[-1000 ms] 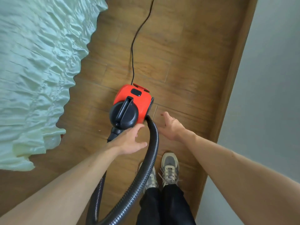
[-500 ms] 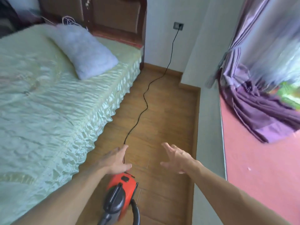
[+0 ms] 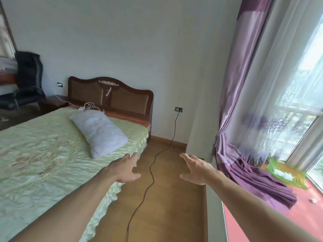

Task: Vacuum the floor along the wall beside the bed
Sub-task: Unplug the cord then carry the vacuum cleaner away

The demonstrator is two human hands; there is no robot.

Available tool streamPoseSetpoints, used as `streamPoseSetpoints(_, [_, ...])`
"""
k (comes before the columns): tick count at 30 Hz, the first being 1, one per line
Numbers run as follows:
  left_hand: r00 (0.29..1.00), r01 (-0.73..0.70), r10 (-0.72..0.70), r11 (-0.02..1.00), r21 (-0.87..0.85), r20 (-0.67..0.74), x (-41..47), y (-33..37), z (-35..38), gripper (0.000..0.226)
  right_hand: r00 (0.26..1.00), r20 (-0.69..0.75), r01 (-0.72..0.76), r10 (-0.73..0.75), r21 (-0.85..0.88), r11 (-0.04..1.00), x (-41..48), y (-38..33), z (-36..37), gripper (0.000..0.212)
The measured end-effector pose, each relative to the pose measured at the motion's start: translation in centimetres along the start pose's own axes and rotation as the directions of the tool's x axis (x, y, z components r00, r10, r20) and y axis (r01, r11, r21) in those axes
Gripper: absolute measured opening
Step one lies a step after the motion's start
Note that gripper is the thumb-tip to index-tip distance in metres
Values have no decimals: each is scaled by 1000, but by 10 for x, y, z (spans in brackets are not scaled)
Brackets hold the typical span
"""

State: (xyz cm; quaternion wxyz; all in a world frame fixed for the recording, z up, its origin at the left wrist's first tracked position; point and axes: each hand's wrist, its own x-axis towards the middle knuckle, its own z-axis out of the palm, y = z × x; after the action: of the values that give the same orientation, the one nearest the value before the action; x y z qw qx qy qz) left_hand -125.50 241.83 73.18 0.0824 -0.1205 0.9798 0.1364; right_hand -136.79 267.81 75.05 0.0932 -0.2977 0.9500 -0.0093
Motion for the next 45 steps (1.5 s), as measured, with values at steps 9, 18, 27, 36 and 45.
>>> streamPoseSetpoints(9, [991,-27,40,994,104,-125,1,24,-81,82,990,-135,37,-42,-44,998,6,12,-81,80])
streamPoseSetpoints(18, [988,-40,56,993,108,-142,73,52,-109,81,978,-189,79,-91,-71,994,78,62,-116,80])
streamPoseSetpoints(27, [982,-36,55,994,108,-183,182,111,-130,85,980,-161,103,-121,-118,988,162,157,-145,81])
streamPoseSetpoints(36, [982,-46,71,988,144,-172,252,138,-152,86,978,-177,98,-110,-77,992,227,213,-155,82])
streamPoseSetpoints(45, [986,-82,99,988,127,-135,369,122,-162,84,980,-175,84,-99,-88,993,333,232,-167,80])
